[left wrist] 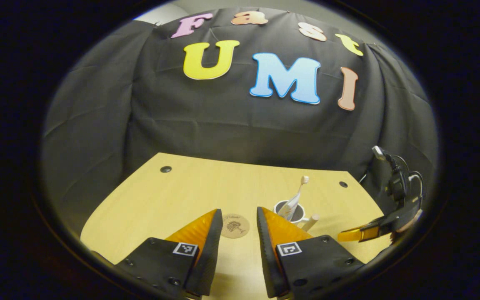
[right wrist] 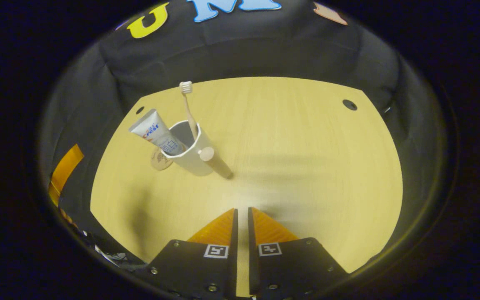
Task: Put the toothbrush and toothpaste on the desktop into the cup, then pick up the cup and place it on the coaster on the desktop.
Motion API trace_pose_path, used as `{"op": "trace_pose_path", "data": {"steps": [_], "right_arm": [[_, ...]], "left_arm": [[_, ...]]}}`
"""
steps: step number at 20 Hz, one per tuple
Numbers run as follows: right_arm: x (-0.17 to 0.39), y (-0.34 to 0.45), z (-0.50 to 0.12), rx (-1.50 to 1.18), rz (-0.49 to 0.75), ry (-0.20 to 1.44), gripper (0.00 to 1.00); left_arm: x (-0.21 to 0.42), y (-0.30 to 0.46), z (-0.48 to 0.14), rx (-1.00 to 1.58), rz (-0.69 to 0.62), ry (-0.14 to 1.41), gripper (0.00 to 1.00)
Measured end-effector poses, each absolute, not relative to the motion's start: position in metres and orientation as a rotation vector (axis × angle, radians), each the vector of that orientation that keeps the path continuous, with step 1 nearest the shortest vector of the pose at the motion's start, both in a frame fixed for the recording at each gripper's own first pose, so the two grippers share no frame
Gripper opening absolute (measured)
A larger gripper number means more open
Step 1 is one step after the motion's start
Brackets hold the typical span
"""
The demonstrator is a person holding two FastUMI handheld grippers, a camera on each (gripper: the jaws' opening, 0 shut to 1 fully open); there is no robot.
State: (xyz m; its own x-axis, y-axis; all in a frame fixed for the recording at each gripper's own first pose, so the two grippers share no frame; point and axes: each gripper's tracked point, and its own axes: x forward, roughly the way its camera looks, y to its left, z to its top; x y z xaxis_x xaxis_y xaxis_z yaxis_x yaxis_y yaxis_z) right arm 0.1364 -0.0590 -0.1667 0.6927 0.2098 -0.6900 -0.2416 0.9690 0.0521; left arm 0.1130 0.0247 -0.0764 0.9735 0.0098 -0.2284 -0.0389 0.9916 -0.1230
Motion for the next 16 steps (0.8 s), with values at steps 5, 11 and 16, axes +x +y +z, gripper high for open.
{"op": "trace_pose_path", "data": {"steps": [5,11,16], "right_arm": [[0.158,-0.039,-0.166,-0.166,0.309,0.804,0.14],[0.185,-0.03,-0.164,-0.304,0.34,0.834,0.3],[0.206,-0.019,-0.165,-0.429,0.362,0.852,0.3]], "left_arm": [[0.086,0.057,-0.084,-0.147,0.078,0.251,0.55],[0.061,0.09,-0.097,-0.172,0.145,0.279,0.55],[0.044,0.12,-0.108,-0.184,0.209,0.298,0.51]]}}
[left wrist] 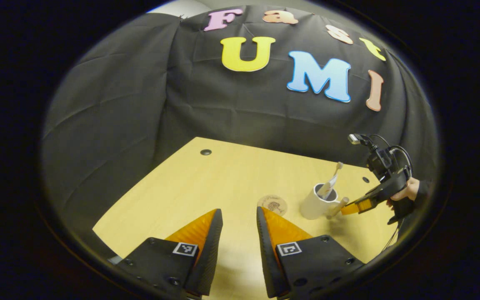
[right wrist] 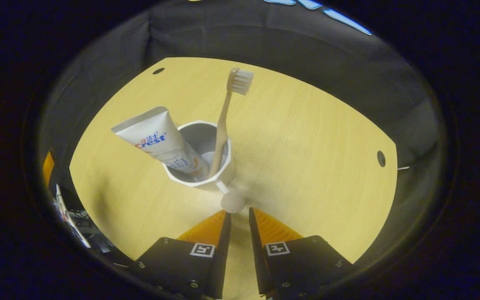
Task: Put the toothbrush and toothpaste on the desktop into the cup, then pick up the cup and place it on the coaster on the desktop.
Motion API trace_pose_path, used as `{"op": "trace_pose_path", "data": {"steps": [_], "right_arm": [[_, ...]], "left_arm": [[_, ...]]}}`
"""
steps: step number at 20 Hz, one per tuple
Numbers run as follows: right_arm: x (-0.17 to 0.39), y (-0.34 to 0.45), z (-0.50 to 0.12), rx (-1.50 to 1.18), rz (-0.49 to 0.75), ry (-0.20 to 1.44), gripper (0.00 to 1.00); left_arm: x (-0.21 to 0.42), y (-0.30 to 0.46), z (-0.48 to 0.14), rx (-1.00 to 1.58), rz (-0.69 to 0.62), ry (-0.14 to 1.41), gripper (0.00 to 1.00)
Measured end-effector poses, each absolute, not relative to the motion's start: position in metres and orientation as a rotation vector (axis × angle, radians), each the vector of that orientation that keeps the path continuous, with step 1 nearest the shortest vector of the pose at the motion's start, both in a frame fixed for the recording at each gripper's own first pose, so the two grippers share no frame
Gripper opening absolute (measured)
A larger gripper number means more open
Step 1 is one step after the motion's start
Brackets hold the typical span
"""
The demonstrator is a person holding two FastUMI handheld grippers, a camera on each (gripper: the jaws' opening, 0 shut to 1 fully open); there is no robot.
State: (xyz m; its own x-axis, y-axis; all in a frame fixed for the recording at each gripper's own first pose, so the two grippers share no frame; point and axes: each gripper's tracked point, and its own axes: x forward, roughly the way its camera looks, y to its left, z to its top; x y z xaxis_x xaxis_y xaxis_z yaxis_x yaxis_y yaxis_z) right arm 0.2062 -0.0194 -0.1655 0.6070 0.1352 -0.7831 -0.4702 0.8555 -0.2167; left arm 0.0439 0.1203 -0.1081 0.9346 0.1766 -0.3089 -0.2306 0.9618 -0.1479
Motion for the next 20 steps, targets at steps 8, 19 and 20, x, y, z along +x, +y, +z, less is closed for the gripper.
{"op": "trace_pose_path", "data": {"steps": [8,19,20], "right_arm": [[0.228,-0.001,-0.171,-0.557,0.411,0.886,0.41],[0.238,0.0,-0.177,-0.631,0.444,0.925,0.41],[0.235,0.001,-0.18,-0.625,0.45,0.939,0.29]], "left_arm": [[0.027,0.167,-0.126,-0.238,0.321,0.337,0.55],[0.032,0.176,-0.131,-0.247,0.336,0.354,0.55],[0.031,0.174,-0.131,-0.246,0.336,0.356,0.55]]}}
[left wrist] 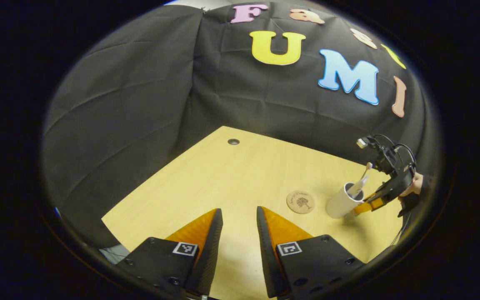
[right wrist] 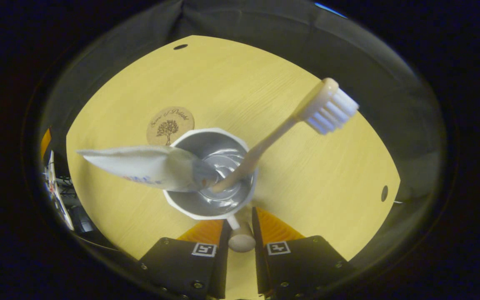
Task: Put the toothbrush and toothpaste on the desktop into the cup, then pick up the cup and place it on the coaster on the desktop.
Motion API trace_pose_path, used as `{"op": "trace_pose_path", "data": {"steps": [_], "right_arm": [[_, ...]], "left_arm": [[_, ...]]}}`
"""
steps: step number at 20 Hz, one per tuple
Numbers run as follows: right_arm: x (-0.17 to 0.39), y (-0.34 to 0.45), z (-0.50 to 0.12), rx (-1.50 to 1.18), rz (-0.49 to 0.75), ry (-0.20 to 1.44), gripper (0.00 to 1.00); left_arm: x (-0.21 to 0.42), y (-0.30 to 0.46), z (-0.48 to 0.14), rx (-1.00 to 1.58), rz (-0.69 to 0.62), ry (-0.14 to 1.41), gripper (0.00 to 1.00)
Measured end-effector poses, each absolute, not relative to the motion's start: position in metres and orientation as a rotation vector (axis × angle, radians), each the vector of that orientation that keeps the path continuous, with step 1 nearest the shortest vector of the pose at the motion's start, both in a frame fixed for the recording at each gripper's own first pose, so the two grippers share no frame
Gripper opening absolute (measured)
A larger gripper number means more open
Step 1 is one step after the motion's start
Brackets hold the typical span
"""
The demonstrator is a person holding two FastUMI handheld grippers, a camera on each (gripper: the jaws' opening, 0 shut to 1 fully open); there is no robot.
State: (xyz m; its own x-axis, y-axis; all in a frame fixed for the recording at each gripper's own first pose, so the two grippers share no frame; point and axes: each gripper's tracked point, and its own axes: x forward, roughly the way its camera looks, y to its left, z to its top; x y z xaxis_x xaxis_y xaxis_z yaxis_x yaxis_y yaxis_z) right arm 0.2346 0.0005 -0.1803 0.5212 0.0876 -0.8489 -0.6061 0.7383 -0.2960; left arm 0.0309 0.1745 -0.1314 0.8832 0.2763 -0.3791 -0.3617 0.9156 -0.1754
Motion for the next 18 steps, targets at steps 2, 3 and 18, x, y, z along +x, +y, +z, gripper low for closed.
{"op": "trace_pose_path", "data": {"steps": [2,3,18], "right_arm": [[0.231,0.001,-0.179,-0.616,0.449,0.95,0.27],[0.232,0.0,-0.177,-0.611,0.445,0.944,0.24],[0.225,0.02,-0.183,-0.475,0.434,0.889,0.1]], "left_arm": [[0.032,0.172,-0.132,-0.247,0.331,0.36,0.55],[0.033,0.171,-0.134,-0.247,0.329,0.362,0.55],[0.027,0.162,-0.132,-0.242,0.324,0.376,0.55]]}}
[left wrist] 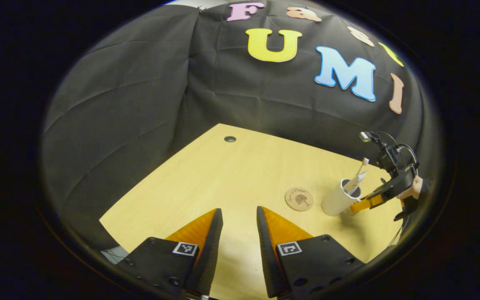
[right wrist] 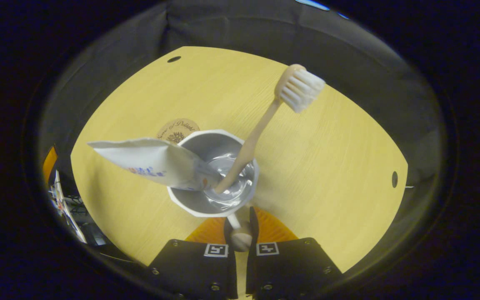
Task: Put the toothbrush and toothpaste on the desktop into the cup, then pick up the cup and place it on the coaster on the desktop.
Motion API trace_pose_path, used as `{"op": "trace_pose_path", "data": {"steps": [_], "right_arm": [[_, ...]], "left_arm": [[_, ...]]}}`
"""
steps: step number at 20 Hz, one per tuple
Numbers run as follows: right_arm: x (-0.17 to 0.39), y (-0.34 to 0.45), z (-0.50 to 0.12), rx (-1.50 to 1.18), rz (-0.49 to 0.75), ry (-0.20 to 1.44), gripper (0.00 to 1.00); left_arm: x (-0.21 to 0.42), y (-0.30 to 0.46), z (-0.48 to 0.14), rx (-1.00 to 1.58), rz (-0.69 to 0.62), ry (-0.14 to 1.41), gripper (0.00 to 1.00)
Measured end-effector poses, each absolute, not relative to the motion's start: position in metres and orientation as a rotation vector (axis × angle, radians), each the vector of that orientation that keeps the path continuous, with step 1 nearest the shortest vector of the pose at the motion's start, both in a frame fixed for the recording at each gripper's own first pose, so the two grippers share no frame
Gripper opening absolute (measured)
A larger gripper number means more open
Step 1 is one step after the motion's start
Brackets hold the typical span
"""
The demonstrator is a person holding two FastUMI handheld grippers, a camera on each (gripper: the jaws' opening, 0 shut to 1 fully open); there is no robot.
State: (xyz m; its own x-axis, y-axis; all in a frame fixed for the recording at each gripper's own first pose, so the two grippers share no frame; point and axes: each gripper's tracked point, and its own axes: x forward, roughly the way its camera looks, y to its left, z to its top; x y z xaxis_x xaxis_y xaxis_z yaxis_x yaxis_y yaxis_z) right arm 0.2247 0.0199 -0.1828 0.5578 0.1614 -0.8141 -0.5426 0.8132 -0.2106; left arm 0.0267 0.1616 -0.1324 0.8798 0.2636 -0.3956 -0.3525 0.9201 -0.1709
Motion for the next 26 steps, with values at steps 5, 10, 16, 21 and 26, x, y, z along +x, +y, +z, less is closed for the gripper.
{"op": "trace_pose_path", "data": {"steps": [5,10,16,21,26], "right_arm": [[0.222,0.047,-0.174,-0.428,0.462,0.877,0.1],[0.226,0.085,-0.167,-0.419,0.499,0.856,0.1],[0.232,0.116,-0.172,-0.448,0.503,0.867,0.1],[0.23,0.134,-0.174,-0.487,0.482,0.873,0.1],[0.23,0.146,-0.174,-0.493,0.454,0.891,0.13]], "left_arm": [[0.021,0.164,-0.133,-0.241,0.321,0.384,0.59],[0.02,0.172,-0.132,-0.238,0.33,0.391,0.55],[0.008,0.19,-0.133,-0.239,0.348,0.395,0.55],[0.006,0.202,-0.134,-0.245,0.354,0.397,0.59],[0.006,0.207,-0.133,-0.244,0.34,0.397,0.59]]}}
